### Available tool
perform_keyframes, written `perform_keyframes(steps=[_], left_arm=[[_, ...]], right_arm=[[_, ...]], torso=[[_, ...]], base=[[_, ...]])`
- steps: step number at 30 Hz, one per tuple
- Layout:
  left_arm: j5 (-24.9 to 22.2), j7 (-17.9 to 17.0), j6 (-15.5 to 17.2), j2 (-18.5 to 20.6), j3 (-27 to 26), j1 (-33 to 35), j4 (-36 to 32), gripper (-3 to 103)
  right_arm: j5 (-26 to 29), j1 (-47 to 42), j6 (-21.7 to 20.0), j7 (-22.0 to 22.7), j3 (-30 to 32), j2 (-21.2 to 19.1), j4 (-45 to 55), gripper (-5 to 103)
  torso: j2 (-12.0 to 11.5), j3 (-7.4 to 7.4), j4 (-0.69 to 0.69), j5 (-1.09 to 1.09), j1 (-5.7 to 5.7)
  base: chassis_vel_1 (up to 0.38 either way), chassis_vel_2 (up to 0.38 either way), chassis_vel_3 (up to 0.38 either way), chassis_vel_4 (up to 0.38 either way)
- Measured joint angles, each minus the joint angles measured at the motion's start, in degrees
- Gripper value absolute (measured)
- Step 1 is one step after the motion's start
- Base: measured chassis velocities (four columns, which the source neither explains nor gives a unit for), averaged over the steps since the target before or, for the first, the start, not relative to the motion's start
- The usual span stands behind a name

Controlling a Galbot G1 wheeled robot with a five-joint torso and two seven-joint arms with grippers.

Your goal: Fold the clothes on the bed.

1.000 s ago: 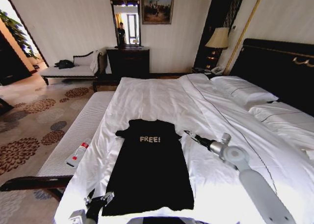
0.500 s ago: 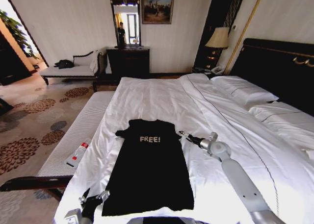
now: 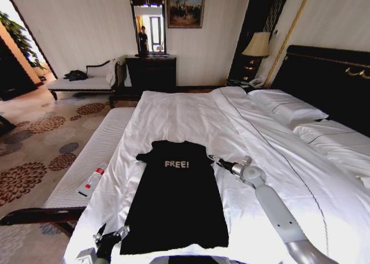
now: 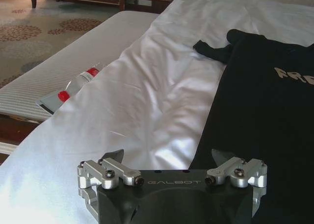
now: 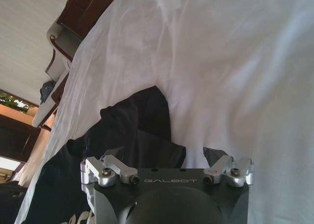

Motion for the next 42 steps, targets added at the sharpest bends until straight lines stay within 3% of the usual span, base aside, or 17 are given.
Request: perform_keyframes(steps=[3, 6, 8, 15, 18, 21, 24, 26, 42], left_arm=[[0.15, 0.02, 0.0, -0.06, 0.02, 0.06, 0.03, 100], [0.32, 0.06, 0.0, -0.07, 0.1, 0.11, 0.04, 100], [0.32, 0.08, 0.0, -0.06, 0.1, 0.07, 0.04, 100], [0.35, 0.13, -0.05, -0.53, 0.28, -0.15, -0.13, 100], [0.44, 0.2, -0.09, -0.7, 0.31, 0.0, -0.3, 100], [0.47, 0.27, -0.12, -0.73, 0.29, 0.1, -0.59, 100], [0.57, 0.29, -0.13, -0.91, 0.43, 0.08, -0.63, 100], [0.83, 0.3, -0.15, -1.15, 0.57, 0.13, -0.83, 100], [1.38, 0.31, -0.16, -2.06, 0.47, 1.02, -2.49, 100]], right_arm=[[-0.11, 0.07, 0.14, -0.12, -0.02, 0.21, -0.13, 91], [-0.28, -0.1, 0.19, -0.13, 0.02, 0.48, 0.14, 74], [-0.35, -0.25, 0.19, -0.13, 0.03, 0.54, 0.38, 74], [-1.35, -1.26, 0.32, -0.1, -0.56, 0.46, 1.8, 40], [-1.44, -1.35, 0.33, -0.1, -0.56, 0.45, 1.89, 36], [-1.64, -1.48, 0.34, -0.09, -0.56, 0.06, 2.0, 19], [-1.79, -1.52, 0.35, -0.09, -0.56, -0.04, 2.0, 14], [-1.9, -1.59, 0.39, -0.09, -0.51, -0.04, 1.99, 3], [-1.85, -1.53, 0.81, 0.21, 0.58, -1.29, 3.51, 0]], torso=[[0.0, 0.0, 0.0, 0.0, 0.0], [0.0, 0.0, 0.0, 0.0, 0.0], [0.0, 0.0, 0.0, 0.0, 0.0], [0.0, 0.0, 0.0, 0.0, 0.0], [0.0, 0.0, 0.0, 0.0, 0.0], [0.0, 0.0, 0.0, 0.0, 0.0], [0.0, 0.0, 0.0, 0.0, 0.0], [0.0, 0.0, 0.0, 0.0, 0.0], [0.0, 0.0, 0.0, 0.01, 0.0]], base=[[0.0, 0.0, 0.0, 0.0], [0.0, 0.0, 0.0, 0.0], [0.0, 0.0, 0.0, 0.0], [0.0, 0.0, 0.0, 0.0], [0.0, 0.0, 0.0, 0.0], [0.0, 0.0, 0.0, 0.0], [0.0, 0.0, 0.0, 0.0], [0.0, 0.0, 0.0, 0.0], [0.0, 0.0, 0.0, 0.0]])
